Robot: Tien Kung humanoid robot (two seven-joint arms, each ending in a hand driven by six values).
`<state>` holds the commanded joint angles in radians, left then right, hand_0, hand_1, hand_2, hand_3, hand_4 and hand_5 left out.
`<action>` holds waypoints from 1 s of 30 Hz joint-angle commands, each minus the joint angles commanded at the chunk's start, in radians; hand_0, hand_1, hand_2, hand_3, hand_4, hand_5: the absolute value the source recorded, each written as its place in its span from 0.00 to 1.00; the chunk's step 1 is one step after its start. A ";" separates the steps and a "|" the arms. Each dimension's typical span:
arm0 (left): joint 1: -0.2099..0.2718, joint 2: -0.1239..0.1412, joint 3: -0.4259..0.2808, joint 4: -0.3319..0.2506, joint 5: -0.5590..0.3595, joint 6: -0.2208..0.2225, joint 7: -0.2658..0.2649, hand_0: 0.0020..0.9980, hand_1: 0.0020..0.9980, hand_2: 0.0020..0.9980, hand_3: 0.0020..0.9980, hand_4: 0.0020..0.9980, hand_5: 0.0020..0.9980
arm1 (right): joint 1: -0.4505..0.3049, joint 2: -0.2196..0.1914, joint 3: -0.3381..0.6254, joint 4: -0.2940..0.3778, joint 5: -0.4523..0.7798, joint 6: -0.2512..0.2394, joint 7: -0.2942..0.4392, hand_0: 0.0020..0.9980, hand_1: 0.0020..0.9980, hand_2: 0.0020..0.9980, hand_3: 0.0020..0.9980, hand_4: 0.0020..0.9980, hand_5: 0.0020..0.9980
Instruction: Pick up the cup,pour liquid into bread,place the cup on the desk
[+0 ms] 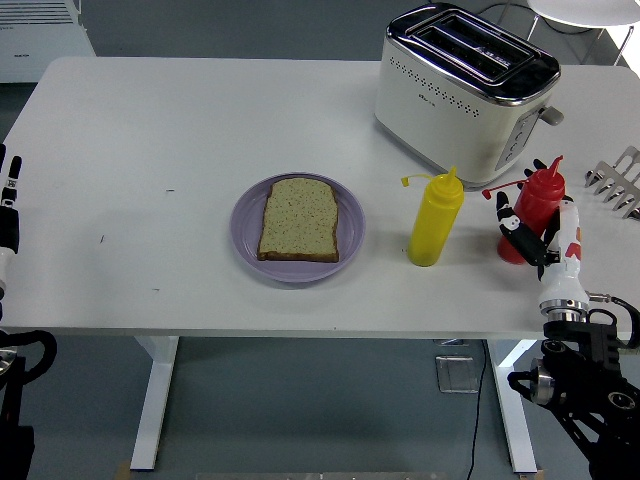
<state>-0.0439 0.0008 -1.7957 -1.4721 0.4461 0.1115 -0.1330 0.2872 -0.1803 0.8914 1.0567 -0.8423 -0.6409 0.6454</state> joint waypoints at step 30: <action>-0.003 0.001 -0.001 0.000 0.002 0.001 -0.001 0.81 0.74 0.73 0.72 0.49 1.00 | -0.089 -0.025 0.085 0.056 -0.107 0.035 0.000 0.97 0.87 0.98 1.00 0.82 0.23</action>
<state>-0.0473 0.0019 -1.7963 -1.4724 0.4480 0.1123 -0.1341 0.1987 -0.2051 0.9765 1.1123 -0.9496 -0.6063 0.6454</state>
